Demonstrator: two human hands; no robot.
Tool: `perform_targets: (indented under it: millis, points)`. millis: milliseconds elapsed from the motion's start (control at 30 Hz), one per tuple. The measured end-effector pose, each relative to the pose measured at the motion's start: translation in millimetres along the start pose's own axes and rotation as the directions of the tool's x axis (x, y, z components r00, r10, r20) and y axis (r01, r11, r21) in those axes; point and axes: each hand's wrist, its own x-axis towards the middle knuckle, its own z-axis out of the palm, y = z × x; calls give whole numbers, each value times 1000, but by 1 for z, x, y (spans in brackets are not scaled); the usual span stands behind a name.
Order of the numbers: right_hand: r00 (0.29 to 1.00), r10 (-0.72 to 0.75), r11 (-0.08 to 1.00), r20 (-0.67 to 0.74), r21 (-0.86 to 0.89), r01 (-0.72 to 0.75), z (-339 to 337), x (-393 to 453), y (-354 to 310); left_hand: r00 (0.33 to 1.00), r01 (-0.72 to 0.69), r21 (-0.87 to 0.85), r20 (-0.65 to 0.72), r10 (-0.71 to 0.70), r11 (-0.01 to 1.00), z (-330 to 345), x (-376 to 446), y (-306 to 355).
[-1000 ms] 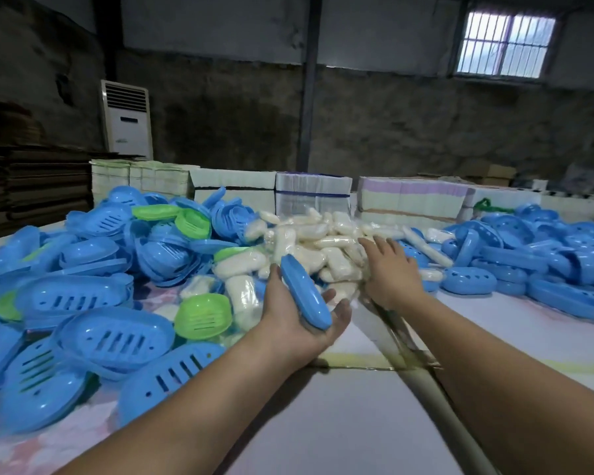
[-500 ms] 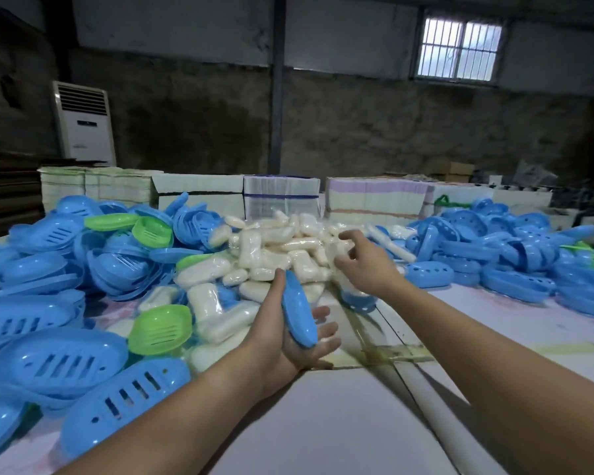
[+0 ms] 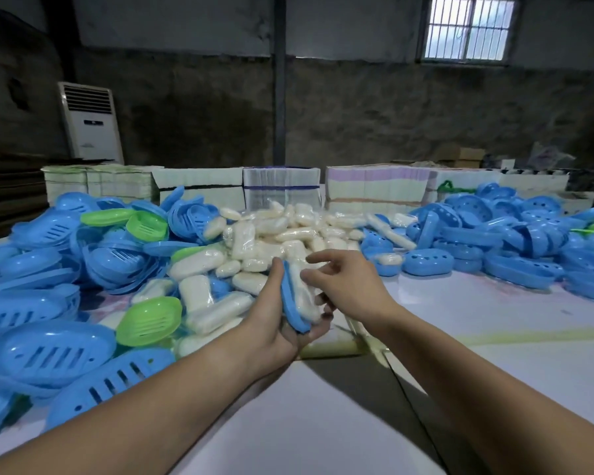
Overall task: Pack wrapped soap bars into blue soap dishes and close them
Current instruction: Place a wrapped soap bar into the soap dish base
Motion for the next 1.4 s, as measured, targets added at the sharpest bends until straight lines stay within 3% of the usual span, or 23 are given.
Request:
perform_targets:
  millis: [167, 267, 433, 600, 800, 900, 1000, 1100, 1167, 1200, 1233, 1300, 1400]
  points:
    - [999, -8, 990, 33, -140, 13, -5, -4, -2, 997, 21, -68, 71, -16, 997, -3, 5, -1]
    - [999, -33, 969, 36, -244, 41, -2, -10, -9, 1000, -2, -74, 22, 4, 997, -6, 8, -2]
    - [996, -73, 959, 44, -270, 82, 10, -24, -19, 999, 22, -60, -42, -25, 998, -15, 9, -1]
    - [995, -48, 989, 84, -134, 60, 17, -29, -22, 999, 51, -91, 5, -51, 995, -20, 8, 1]
    - [981, -34, 975, 192, -207, 75, 19, -27, -22, 993, 113, -225, 7, -114, 968, -19, 3, 3]
    - [974, 18, 983, 225, -181, 23, 16, -26, -25, 997, 79, -247, 19, -77, 966, -19, 2, 2]
    - [968, -29, 1000, 248, 4, 29, -1, -16, -23, 999, 27, -209, 51, -17, 978, -21, 4, 0]
    - [995, -3, 991, 103, 134, -11, -26, 10, -2, 992, 85, -199, 110, -64, 976, -22, 5, 0]
    - [990, 14, 1000, -141, 17, -11, -45, 32, 22, 988, 91, -172, 138, -68, 981, -23, 6, -1]
    - [967, -27, 991, -253, -136, -8, -58, 45, 35, 986, 88, -153, 153, -64, 984, -23, 7, -1]
    - [939, -103, 936, -328, -350, -20, -73, 57, 47, 984, 84, -137, 169, -60, 987, -23, 8, -2]
    - [911, -215, 672, -352, -730, -123, -109, 77, 64, 980, 72, -125, 192, -48, 990, -23, 9, -3]
    - [922, -106, 349, -372, -882, -316, -158, 96, 84, 980, 74, -130, 193, -48, 989, -23, 13, -3]
